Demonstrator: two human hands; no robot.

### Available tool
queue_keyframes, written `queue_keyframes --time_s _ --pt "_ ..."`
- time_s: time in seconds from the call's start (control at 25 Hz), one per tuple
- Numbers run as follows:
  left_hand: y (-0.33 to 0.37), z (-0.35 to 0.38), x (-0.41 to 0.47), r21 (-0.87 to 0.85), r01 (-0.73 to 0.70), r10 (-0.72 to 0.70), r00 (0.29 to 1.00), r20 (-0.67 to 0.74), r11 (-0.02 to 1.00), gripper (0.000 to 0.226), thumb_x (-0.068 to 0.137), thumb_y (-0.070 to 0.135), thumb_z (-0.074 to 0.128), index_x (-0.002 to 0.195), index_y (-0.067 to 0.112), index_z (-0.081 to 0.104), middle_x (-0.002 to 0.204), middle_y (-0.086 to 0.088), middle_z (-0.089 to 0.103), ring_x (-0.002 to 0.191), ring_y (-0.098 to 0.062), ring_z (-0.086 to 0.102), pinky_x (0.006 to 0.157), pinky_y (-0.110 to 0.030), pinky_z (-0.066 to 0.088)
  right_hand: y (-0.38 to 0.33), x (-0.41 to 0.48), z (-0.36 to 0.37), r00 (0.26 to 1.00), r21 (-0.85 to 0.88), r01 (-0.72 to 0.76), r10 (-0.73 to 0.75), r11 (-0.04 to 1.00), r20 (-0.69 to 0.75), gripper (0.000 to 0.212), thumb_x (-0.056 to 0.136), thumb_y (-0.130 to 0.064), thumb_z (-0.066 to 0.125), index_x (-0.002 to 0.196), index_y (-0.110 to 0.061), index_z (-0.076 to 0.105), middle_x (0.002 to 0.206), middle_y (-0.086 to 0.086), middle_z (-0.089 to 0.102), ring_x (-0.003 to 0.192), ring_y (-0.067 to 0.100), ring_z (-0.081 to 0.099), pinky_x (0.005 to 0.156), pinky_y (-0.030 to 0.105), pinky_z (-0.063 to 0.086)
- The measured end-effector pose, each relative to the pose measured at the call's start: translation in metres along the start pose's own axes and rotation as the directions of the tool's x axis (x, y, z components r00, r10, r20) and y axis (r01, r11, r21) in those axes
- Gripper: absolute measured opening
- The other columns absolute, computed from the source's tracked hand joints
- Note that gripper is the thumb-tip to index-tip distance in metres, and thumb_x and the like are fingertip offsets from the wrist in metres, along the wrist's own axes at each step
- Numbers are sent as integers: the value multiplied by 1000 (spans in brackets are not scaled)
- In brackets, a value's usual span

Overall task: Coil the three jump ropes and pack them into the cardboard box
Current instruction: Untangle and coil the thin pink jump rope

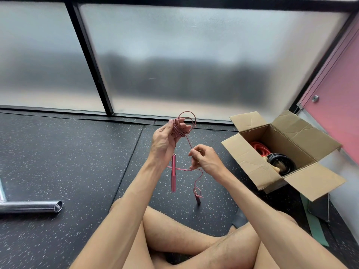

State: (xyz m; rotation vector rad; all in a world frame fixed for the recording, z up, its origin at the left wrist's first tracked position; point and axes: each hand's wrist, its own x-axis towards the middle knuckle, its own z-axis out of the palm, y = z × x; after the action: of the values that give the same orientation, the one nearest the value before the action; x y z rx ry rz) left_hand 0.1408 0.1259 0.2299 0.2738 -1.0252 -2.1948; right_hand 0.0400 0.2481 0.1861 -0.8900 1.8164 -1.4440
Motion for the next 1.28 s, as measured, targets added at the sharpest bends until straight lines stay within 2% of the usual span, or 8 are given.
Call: queue_keyframes --time_s 0.16,0.32,0.4,0.6,0.88,1.0,1.16,1.28 --pt "-14 4 -1 270 -151 182 979 -93 951 25 104 14 48 105 -3 67 89 -15 76 86 -30 74 91 -39 57 -6 0 2 998 -156 54 -49 986 34 16 99 -6 54 92 3 64 61 9 57 51 21 53 52 34 51" --pt "-21 10 -3 665 -222 303 953 -7 713 23 103 21 54 102 4 69 89 -9 78 89 -20 75 85 -29 56 -10 -3 2 992 -189 69 -48 979 113 19 104 -17 49 88 -13 59 77 12 70 74 27 68 75 48 57" --pt "-21 15 -5 729 -265 323 944 64 631 22 103 21 55 100 5 69 88 -5 77 87 -14 74 83 -27 56 -11 -6 3 981 -63 -28 40 998 190 19 107 -24 42 98 -9 51 85 17 69 80 37 71 70 48 58" --pt "-21 8 -2 876 -353 453 873 183 327 21 103 23 55 96 8 66 86 -1 73 66 -3 65 61 -20 51 -1 -10 1 972 -180 14 29 984 233 29 108 -27 38 87 -11 51 59 13 62 47 25 56 47 28 42" --pt "-39 -38 -1 937 -308 90 941 325 -162 18 101 23 53 90 12 61 83 -5 67 67 -20 60 67 -39 54 -2 -7 -9 997 -221 28 -12 975 76 60 108 -36 37 79 3 72 40 -12 50 41 2 40 53 26 34" --pt "-45 -44 -8 928 -303 -5 951 310 -217 28 102 28 49 78 14 57 74 -5 65 63 -23 56 67 -42 53 1 -8 -12 999 -161 -33 35 986 14 55 107 -41 34 82 -11 72 40 -9 50 38 1 41 45 19 33" --pt "-39 -47 -7 941 -236 -19 971 238 -242 54 103 41 43 57 15 53 52 -4 56 48 -21 48 61 -36 50 6 -5 -27 992 -209 -15 -12 978 -125 31 102 -29 53 91 -5 69 64 -2 59 54 8 50 52 22 37" --pt "-28 -52 -2 977 -176 -51 984 171 -121 64 100 51 48 46 16 45 42 -3 40 39 -11 37 52 -29 36 7 1 -35 985 -339 15 -72 941 -158 12 93 -19 65 87 -10 70 72 -3 66 63 6 55 57 16 41"
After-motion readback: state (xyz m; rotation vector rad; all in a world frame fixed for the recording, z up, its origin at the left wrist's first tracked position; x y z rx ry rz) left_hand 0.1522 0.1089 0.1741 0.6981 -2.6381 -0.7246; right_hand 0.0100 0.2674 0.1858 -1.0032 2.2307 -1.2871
